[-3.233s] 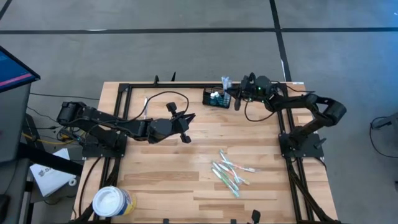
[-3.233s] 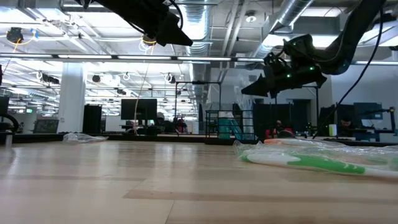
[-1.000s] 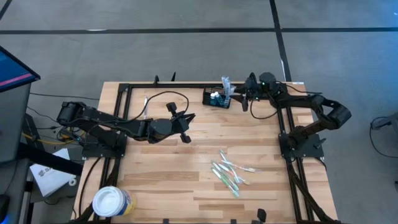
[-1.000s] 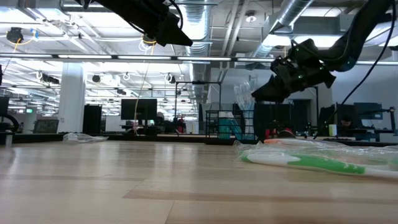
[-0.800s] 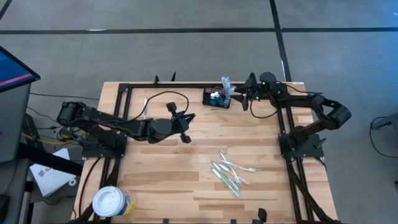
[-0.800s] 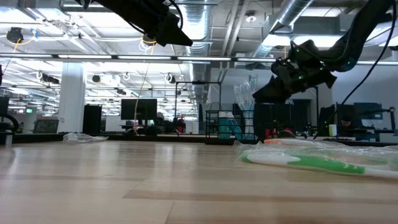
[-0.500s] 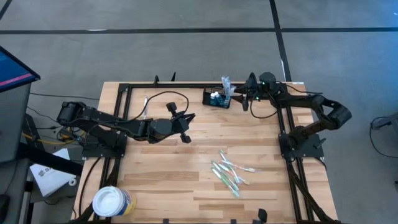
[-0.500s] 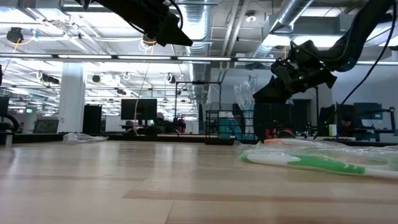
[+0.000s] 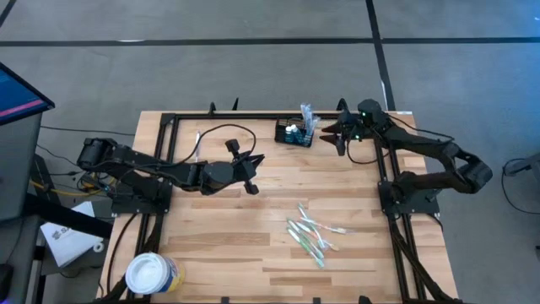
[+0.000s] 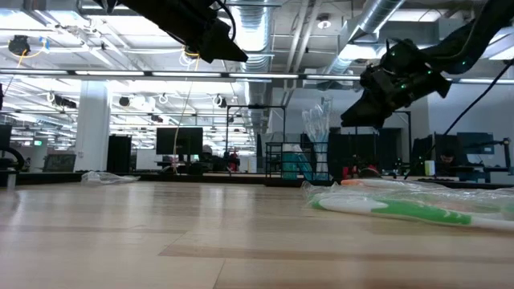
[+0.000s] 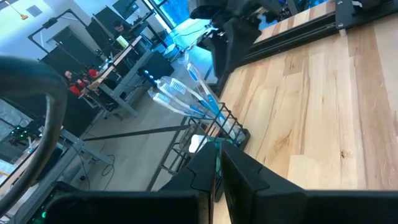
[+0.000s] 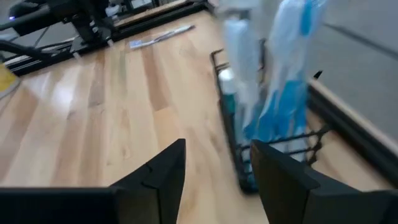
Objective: Pick & Place toothbrushing station
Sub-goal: Put the orange toothbrush into the mesh organizer
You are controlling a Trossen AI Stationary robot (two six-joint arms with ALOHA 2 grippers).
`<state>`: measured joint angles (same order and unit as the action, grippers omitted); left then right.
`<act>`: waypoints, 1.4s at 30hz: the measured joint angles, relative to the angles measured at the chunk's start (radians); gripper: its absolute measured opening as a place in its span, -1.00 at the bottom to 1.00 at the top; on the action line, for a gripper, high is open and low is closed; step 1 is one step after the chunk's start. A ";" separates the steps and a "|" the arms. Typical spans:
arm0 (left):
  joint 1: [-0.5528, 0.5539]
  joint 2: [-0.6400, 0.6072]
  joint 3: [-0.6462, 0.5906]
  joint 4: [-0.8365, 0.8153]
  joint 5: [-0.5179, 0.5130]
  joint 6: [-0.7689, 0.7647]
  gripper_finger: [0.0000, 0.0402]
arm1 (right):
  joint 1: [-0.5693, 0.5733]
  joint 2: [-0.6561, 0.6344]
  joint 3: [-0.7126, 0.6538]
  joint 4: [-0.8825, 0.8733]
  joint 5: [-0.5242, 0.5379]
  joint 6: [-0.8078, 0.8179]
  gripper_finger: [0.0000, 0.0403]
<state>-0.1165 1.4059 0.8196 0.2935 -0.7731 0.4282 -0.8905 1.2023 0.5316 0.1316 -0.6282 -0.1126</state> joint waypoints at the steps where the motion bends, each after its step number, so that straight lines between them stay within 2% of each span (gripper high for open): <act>1: 0.000 0.000 0.000 0.000 0.000 0.000 -0.92 | 0.007 -0.014 0.000 -0.028 0.000 0.000 -0.16; 8: 0.000 0.000 0.000 0.001 0.000 0.000 -0.92 | 0.082 -0.079 0.000 -0.214 0.000 -0.001 -0.21; 18: 0.000 0.000 0.000 0.002 0.000 0.000 -0.92 | 0.224 -0.087 0.000 -0.408 0.000 -0.002 -0.30; 28: 0.000 0.000 0.000 0.002 0.003 -0.020 -0.92 | 0.395 -0.087 0.000 -0.504 0.000 0.089 -0.40; 37: 0.000 0.000 0.000 0.003 0.065 -0.022 -0.92 | 0.583 -0.086 0.000 -0.601 0.000 0.115 -0.42; 42: 0.000 0.000 0.000 0.003 0.065 -0.022 -0.92 | 0.693 -0.086 0.000 -0.600 0.004 0.213 -0.41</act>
<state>-0.1162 1.4059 0.8200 0.2970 -0.7077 0.4065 -0.1976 1.1160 0.5316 -0.4681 -0.6246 0.1000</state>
